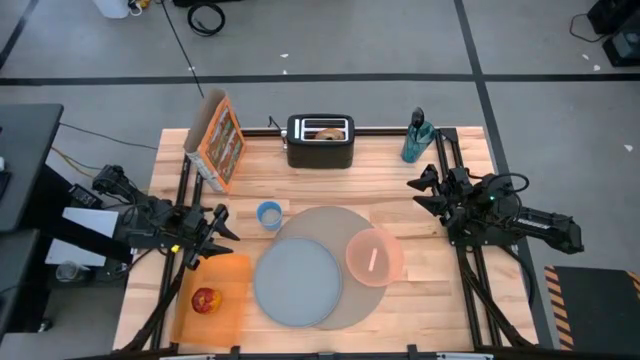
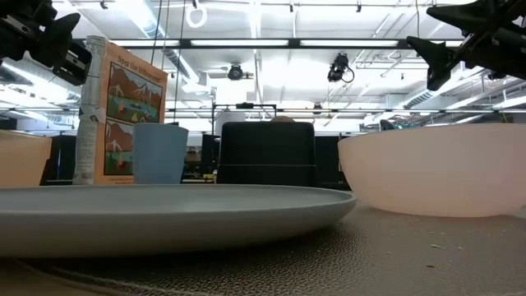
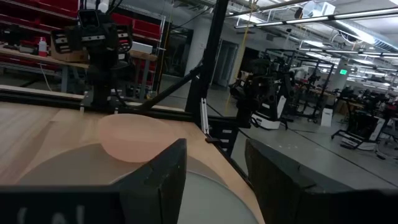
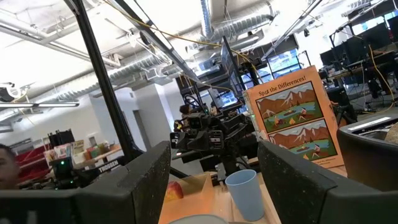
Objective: Arrange a breakfast setting
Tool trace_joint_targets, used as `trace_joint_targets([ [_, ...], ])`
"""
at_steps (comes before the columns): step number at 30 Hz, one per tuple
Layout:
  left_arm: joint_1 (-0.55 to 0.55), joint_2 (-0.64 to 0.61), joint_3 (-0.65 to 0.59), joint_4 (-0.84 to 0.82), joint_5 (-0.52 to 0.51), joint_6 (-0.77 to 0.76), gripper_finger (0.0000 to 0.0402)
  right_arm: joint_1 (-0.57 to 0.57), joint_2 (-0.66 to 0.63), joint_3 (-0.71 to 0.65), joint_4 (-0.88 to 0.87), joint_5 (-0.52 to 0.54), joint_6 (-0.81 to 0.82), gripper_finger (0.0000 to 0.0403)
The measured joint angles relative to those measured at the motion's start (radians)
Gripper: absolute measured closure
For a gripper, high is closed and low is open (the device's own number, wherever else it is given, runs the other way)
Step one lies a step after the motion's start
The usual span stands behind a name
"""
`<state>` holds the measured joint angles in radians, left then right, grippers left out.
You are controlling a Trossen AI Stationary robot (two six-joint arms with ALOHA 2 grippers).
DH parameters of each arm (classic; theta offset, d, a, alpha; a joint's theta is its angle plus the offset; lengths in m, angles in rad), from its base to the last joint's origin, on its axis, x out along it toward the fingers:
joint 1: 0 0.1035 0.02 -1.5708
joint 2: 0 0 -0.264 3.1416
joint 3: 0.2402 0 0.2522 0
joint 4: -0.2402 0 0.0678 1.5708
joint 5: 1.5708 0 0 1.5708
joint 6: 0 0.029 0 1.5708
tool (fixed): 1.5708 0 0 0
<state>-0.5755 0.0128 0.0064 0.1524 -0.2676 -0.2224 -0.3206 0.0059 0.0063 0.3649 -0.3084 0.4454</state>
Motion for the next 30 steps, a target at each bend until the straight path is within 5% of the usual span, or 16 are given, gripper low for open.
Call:
trace_joint_targets([
  [30,0.007,0.0,0.0,0.142,-0.103,0.035,0.023,0.0,0.0,0.0,0.114,0.079,0.055,0.0153],
])
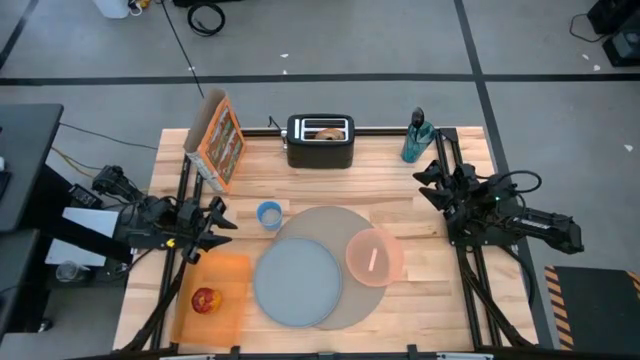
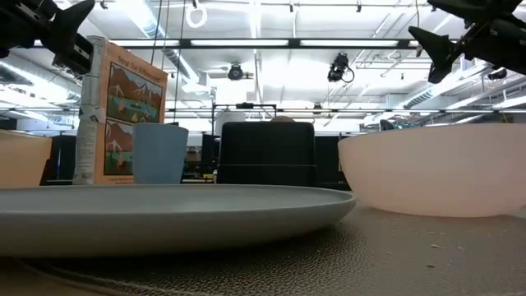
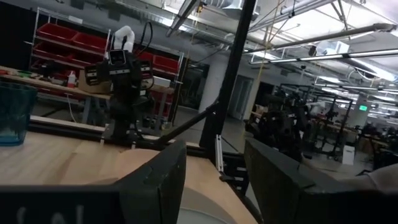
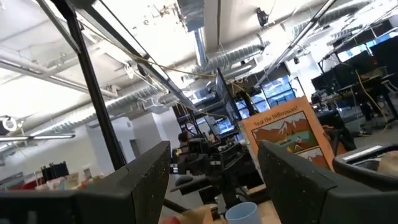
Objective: Arrange a breakfast setting
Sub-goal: Pour the cereal from the cereal box into the light orange bowl
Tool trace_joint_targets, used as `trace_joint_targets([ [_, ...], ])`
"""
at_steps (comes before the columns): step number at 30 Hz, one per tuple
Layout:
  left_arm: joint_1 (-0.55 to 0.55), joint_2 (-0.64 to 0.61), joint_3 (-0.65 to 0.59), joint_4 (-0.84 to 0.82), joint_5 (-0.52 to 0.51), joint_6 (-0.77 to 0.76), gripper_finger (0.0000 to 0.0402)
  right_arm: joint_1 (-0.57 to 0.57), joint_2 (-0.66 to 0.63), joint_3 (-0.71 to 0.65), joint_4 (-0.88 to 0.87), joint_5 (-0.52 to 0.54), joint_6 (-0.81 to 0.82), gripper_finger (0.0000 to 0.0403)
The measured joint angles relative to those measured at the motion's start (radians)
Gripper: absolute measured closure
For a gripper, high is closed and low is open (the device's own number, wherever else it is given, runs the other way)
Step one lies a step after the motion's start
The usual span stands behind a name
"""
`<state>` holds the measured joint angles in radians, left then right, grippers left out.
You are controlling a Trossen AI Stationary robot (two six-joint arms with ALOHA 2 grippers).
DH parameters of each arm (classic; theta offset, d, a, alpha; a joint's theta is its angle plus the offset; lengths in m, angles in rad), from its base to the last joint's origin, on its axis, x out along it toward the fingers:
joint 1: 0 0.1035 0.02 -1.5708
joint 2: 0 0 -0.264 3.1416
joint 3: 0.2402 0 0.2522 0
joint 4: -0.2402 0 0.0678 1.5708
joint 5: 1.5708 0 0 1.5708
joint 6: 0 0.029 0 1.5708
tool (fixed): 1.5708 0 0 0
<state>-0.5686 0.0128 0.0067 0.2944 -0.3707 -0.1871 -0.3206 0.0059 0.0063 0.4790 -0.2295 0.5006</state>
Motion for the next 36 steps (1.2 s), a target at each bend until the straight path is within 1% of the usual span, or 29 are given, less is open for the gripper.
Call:
trace_joint_targets([
  [3,-0.001,0.0,0.0,-0.001,-0.032,0.018,0.023,0.0,0.0,0.0,0.038,0.003,-0.012,0.0153],
  [6,0.0,0.0,0.0,-0.008,-0.031,0.058,0.023,0.0,0.0,0.0,0.068,-0.02,-0.057,0.0154],
  [9,-0.001,0.0,0.0,-0.013,-0.03,0.011,0.023,0.0,0.0,0.0,0.075,-0.032,-0.074,0.0154],
  [12,0.0,0.0,0.0,-0.013,-0.047,0.006,0.023,0.0,0.0,0.0,0.073,-0.032,-0.088,0.0154],
  [16,0.0,0.0,0.0,-0.02,-0.061,0.086,0.023,0.0,0.0,0.0,0.067,-0.029,-0.147,0.0154],
  [21,0.0,0.0,0.0,-0.023,-0.061,0.126,0.023,0.0,0.0,0.0,0.065,-0.03,-0.163,0.0154],
  [23,0.0,0.0,0.0,-0.023,-0.061,0.125,0.023,0.0,0.0,0.0,0.065,-0.009,-0.162,0.0153],
  [28,0.0,0.0,0.0,-0.023,-0.073,0.129,0.023,0.0,0.0,0.0,0.031,0.099,-0.136,0.0153],
  [31,0.0,0.0,0.0,-0.022,-0.088,0.113,0.023,0.0,0.0,0.0,0.003,0.144,-0.086,0.0154],
  [33,0.0,0.0,0.0,-0.017,-0.088,0.083,0.023,0.0,0.0,0.0,0.004,0.143,-0.065,0.0154],
  [36,0.0,0.0,0.0,-0.004,-0.089,0.015,0.023,0.0,0.0,0.0,0.002,0.106,-0.078,0.0153],
])
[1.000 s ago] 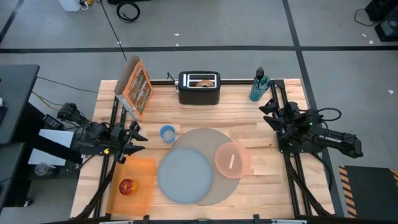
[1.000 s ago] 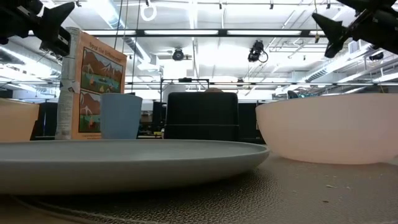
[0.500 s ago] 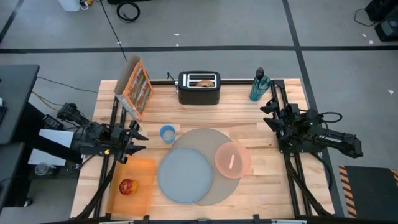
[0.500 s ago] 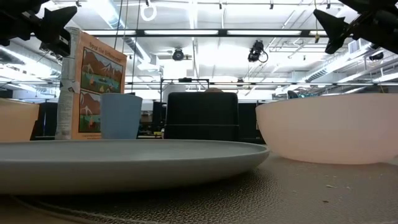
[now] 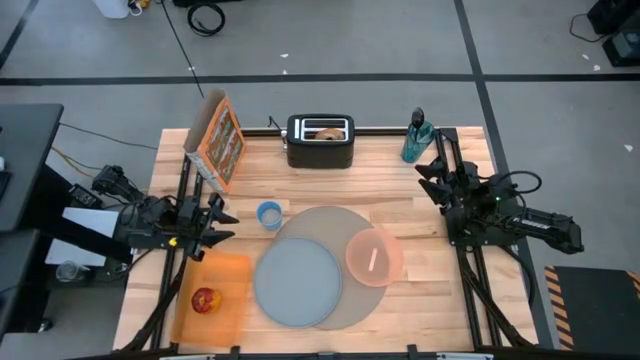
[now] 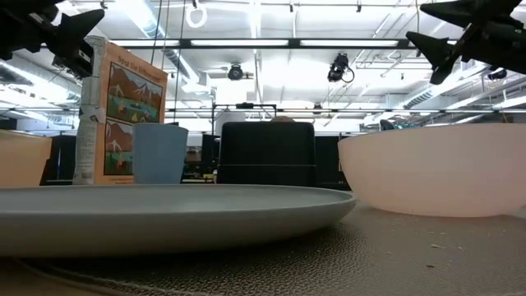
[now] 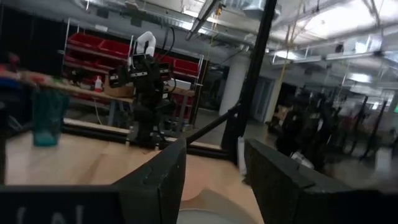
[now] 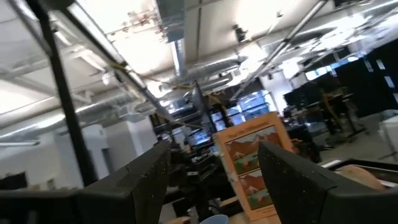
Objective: Arrange a breakfast setting
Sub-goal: Pour the cereal from the cereal box into the light orange bowl
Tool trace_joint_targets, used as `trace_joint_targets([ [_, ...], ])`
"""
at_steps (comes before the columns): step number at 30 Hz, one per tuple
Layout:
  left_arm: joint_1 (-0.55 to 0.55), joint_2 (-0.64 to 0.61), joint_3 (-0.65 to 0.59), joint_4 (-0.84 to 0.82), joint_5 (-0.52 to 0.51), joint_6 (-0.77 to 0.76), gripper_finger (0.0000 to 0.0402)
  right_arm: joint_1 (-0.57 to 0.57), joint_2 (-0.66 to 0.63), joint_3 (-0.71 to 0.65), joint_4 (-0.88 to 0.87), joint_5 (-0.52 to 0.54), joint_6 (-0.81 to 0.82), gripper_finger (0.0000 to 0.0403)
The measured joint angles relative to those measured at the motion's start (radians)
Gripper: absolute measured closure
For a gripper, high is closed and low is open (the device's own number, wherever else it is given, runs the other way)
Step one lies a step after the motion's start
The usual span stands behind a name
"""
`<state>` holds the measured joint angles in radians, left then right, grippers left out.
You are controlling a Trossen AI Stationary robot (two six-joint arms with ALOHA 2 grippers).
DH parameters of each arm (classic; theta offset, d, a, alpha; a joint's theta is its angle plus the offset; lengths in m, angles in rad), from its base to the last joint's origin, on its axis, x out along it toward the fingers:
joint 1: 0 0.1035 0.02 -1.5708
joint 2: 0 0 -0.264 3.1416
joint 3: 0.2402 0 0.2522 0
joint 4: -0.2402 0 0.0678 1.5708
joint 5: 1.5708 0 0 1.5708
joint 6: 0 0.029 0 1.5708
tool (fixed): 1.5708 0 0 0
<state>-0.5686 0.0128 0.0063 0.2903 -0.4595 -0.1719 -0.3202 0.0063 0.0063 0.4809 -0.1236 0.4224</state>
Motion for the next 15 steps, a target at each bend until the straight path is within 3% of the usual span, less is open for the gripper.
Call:
trace_joint_targets([
  [15,0.006,0.0,0.0,0.017,-0.009,0.029,0.023,0.0,0.0,0.0,0.004,0.02,-0.066,0.0154],
])
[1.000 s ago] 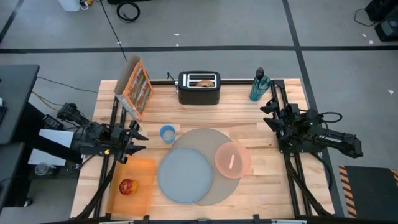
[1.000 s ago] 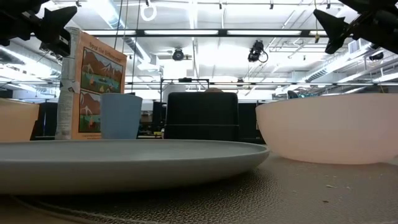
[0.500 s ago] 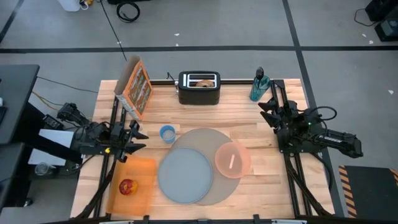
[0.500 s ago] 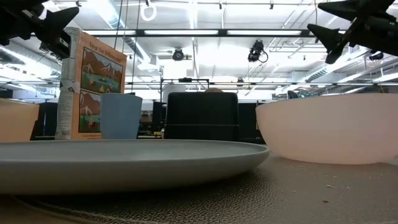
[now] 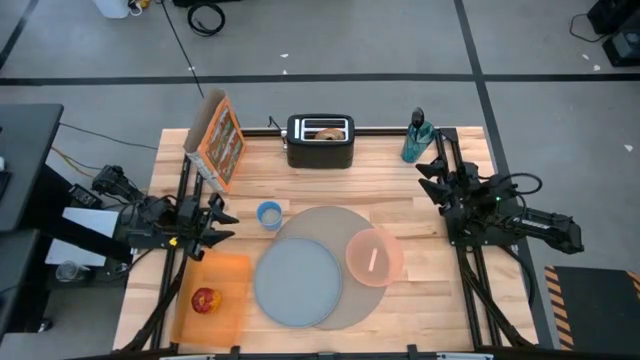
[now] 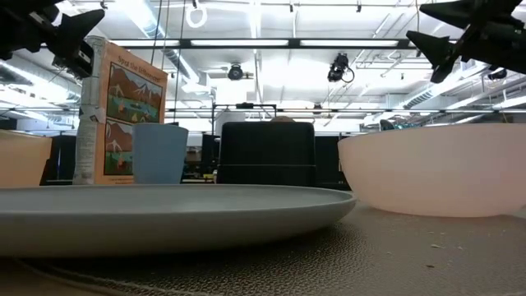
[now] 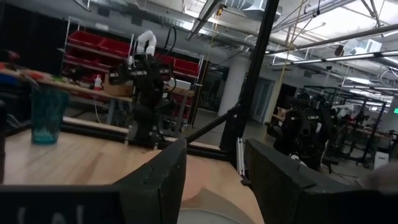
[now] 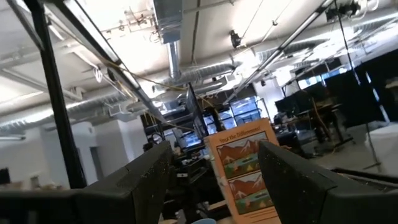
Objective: Arrange a breakfast setting
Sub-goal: Pour the cereal from the cereal box into the light orange bowl
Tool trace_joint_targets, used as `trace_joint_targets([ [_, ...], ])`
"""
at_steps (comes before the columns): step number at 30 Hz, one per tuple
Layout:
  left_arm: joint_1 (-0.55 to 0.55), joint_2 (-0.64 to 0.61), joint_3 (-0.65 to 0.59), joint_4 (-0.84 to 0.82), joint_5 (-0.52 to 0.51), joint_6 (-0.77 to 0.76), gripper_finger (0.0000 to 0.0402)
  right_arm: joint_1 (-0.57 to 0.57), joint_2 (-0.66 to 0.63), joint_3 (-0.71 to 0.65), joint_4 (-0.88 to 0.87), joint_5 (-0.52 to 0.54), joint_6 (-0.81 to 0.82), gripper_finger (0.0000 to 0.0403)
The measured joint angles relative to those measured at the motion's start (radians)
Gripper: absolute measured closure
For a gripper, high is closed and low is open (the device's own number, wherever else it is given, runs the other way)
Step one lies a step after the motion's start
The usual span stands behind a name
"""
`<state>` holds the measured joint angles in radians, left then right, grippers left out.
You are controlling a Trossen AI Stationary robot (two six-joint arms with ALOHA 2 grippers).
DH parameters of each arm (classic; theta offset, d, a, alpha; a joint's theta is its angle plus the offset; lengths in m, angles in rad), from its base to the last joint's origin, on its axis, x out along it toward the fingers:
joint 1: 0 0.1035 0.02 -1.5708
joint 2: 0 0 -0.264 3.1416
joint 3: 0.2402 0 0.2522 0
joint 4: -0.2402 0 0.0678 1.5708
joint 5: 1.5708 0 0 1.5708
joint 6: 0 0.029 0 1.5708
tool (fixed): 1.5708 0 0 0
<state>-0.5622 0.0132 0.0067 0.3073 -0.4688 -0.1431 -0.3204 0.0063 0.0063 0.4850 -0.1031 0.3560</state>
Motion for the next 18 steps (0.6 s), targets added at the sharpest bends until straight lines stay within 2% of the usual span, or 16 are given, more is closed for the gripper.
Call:
trace_joint_targets([
  [6,0.036,0.0,0.0,0.085,-0.028,0.074,0.023,0.0,0.0,0.0,0.011,0.06,-0.034,0.0154],
  [11,0.07,0.0,0.0,0.085,-0.029,0.085,0.023,0.0,0.0,0.0,0.044,0.128,0.031,0.0154],
  [14,0.088,0.0,0.004,0.076,-0.029,0.087,0.023,0.0,0.0,0.0,0.043,0.075,0.057,0.0154],
  [18,0.092,0.007,0.085,-0.106,-0.052,0.074,0.023,0.0,0.003,0.0,0.011,0.007,0.027,0.0154],
])
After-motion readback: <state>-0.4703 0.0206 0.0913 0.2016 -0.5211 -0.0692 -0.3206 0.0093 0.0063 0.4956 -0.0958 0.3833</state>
